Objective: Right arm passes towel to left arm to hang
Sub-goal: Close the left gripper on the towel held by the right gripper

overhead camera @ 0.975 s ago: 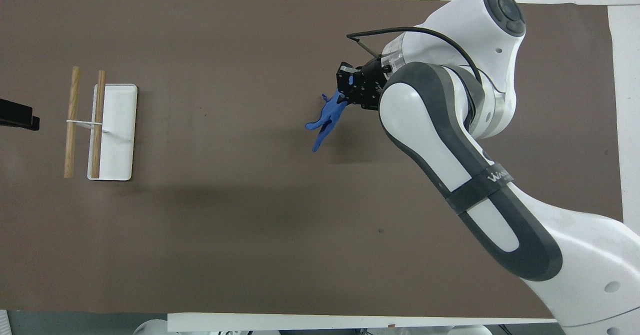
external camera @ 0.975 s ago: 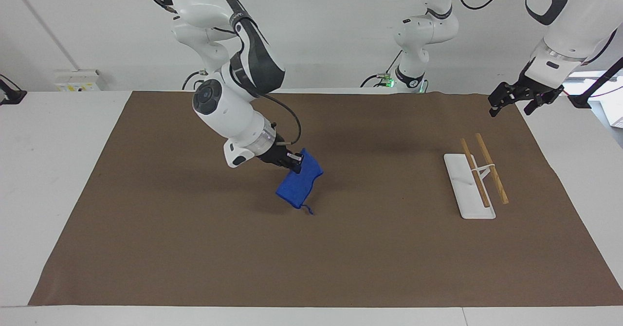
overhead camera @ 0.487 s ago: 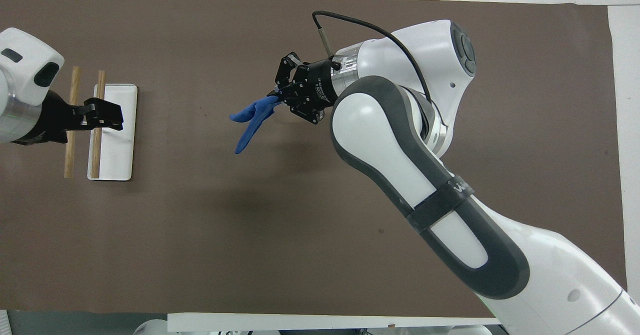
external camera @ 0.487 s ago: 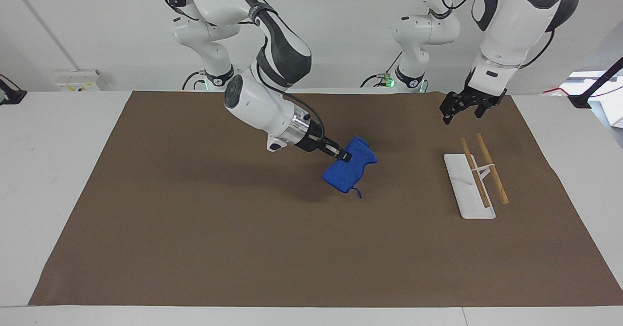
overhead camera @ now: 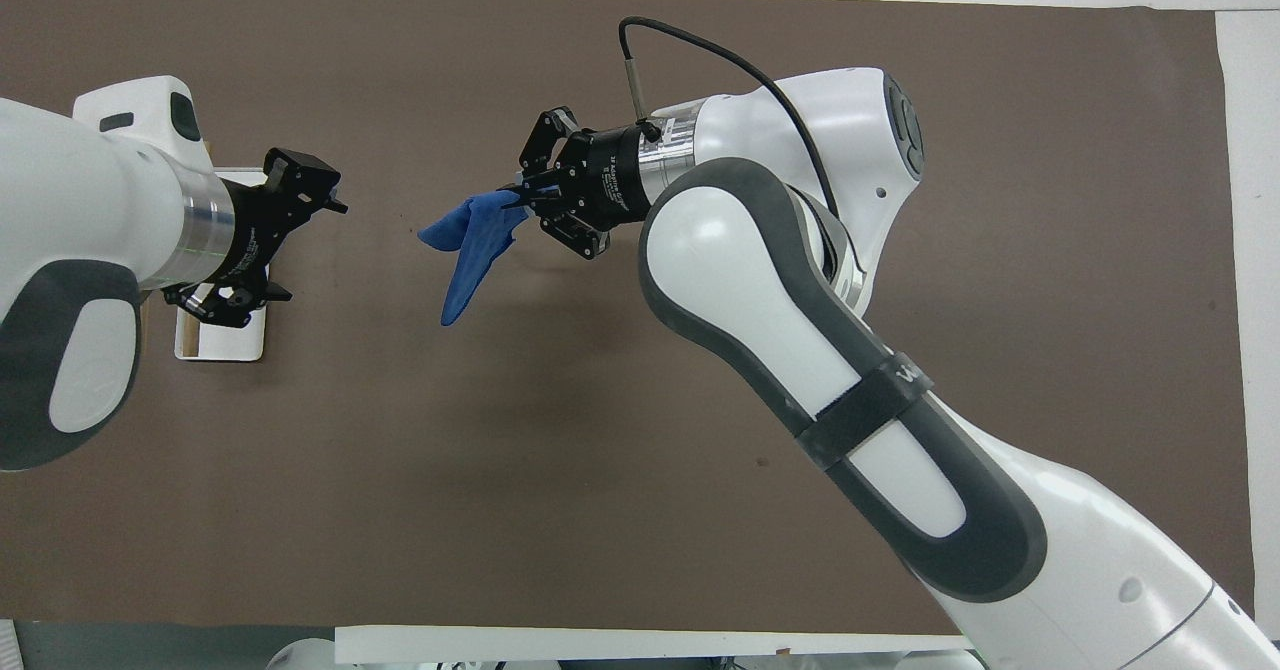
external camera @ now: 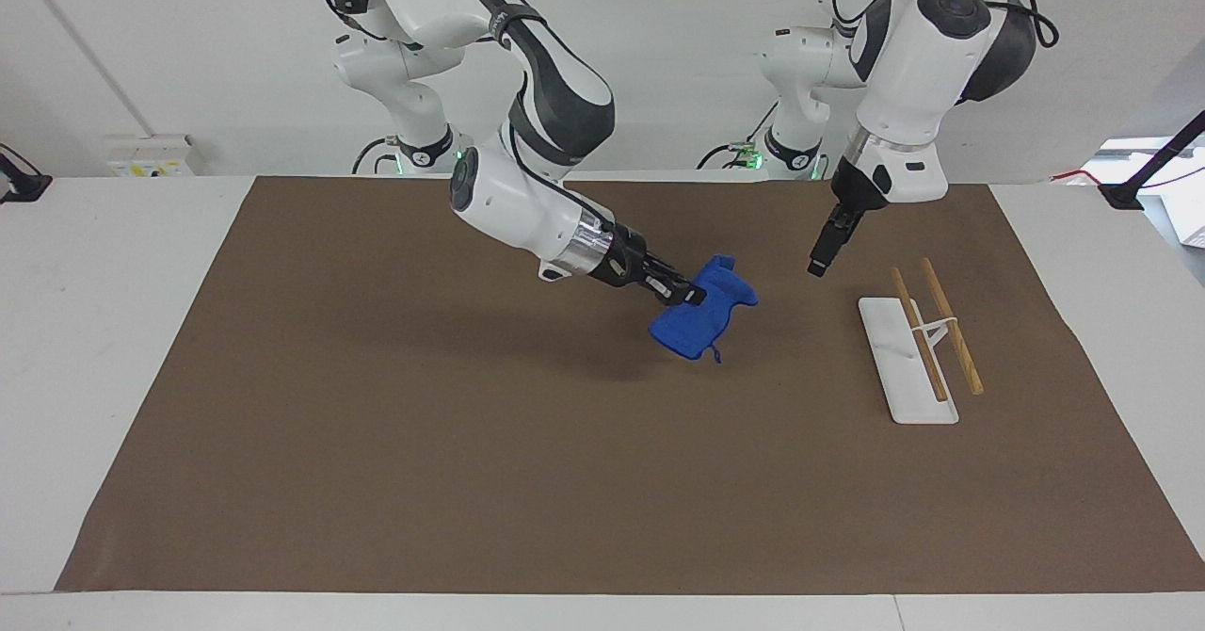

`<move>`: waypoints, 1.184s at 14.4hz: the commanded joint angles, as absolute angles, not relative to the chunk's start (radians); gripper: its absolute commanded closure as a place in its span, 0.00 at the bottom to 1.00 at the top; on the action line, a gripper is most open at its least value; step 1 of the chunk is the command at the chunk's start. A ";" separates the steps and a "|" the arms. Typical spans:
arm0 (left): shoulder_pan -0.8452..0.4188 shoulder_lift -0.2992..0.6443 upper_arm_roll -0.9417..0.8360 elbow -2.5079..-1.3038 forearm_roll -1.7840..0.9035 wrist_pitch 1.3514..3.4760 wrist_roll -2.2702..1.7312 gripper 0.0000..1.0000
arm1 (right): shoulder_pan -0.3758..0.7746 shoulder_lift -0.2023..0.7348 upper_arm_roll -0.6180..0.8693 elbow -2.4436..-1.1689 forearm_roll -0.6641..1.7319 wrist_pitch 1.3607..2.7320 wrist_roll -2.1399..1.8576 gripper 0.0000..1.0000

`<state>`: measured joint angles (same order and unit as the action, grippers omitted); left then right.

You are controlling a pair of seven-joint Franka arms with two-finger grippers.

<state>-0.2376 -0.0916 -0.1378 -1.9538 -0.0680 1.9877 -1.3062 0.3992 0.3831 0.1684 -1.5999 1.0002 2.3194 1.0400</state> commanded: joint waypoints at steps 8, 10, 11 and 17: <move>-0.331 -0.003 -0.124 -1.974 -0.095 2.146 -1.537 0.06 | 0.452 0.382 0.169 -1.621 1.020 2.410 1.066 1.00; -0.331 0.000 -0.124 -1.974 -0.095 2.160 -1.536 0.11 | 0.454 0.382 0.169 -1.623 1.019 2.411 1.066 1.00; -0.331 0.006 -0.126 -1.974 -0.095 2.160 -1.536 0.22 | 0.453 0.382 0.169 -1.623 1.019 2.411 1.065 1.00; -0.331 0.009 -0.124 -1.971 -0.095 2.167 -1.531 1.00 | 0.454 0.382 0.169 -1.623 1.019 2.411 1.066 1.00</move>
